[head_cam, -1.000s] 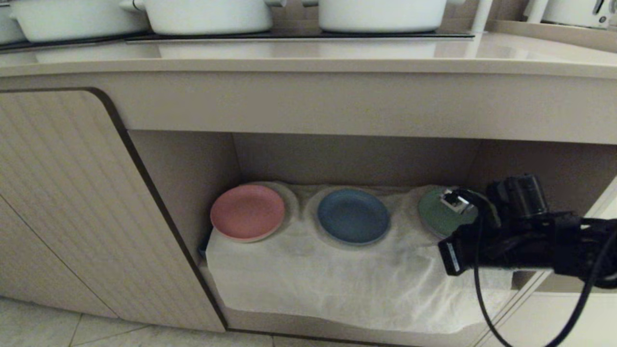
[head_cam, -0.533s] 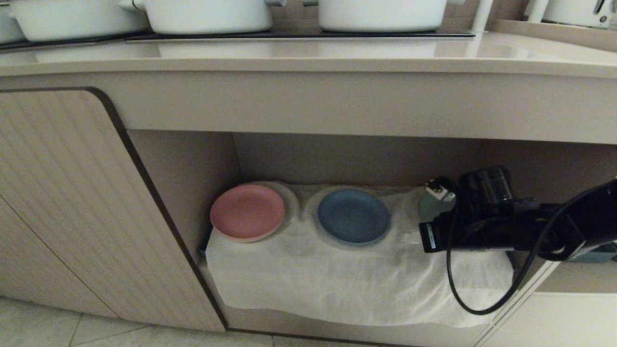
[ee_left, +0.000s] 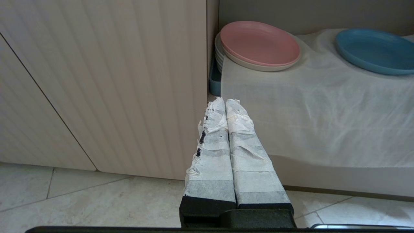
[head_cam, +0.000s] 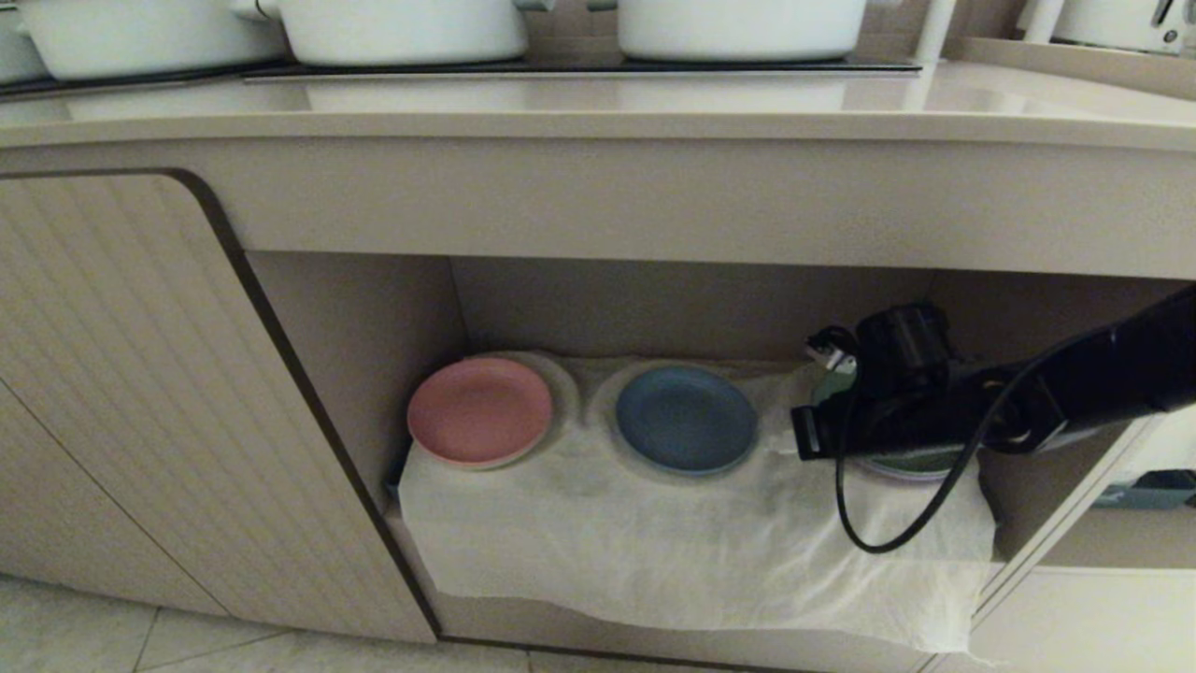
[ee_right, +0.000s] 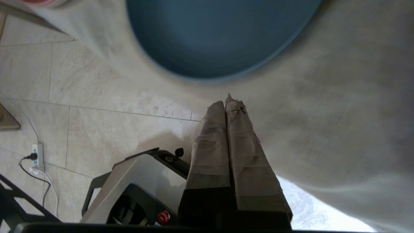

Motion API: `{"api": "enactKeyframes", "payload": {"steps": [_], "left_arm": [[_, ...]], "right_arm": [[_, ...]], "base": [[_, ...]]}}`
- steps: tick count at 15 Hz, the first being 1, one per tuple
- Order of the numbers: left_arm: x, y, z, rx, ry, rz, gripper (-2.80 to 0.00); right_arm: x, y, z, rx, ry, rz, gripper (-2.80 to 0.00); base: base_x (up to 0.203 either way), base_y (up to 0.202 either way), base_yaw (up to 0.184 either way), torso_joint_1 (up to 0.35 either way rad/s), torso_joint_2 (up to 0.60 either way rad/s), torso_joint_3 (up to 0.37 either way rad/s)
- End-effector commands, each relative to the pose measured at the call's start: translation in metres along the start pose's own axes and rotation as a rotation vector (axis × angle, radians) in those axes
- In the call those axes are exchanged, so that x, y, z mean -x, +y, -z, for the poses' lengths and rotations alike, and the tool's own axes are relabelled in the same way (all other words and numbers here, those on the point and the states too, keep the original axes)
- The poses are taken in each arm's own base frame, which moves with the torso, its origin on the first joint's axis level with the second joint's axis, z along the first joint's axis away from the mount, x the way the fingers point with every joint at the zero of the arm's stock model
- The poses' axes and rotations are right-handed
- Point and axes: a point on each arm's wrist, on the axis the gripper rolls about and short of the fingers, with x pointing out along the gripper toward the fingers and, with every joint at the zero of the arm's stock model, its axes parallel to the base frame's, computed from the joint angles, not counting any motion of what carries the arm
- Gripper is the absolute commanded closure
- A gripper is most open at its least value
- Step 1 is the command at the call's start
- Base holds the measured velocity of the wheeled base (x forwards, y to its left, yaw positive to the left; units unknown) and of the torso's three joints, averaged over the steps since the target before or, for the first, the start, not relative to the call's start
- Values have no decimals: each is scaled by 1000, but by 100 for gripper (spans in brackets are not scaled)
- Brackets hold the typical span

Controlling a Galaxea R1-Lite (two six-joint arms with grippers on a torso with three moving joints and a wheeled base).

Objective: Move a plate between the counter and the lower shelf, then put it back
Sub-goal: Pick up the plate in the cupboard

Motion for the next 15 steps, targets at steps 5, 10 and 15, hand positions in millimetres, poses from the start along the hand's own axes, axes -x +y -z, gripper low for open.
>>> {"api": "enactKeyframes", "payload": {"steps": [5,10,15], "left_arm": [[0,0,0,1,0,0,0],[0,0,0,1,0,0,0],[0,0,0,1,0,0,0]], "right_arm": [[-17,-13,-22,-69,-12,10,-280],[-27,-18,-30,-86,-16,18,-280],[-31,-19,-32,-83,-14,22,-280]], "base": [[0,0,0,0,0,0],[0,0,0,0,0,0],[0,0,0,0,0,0]]}}
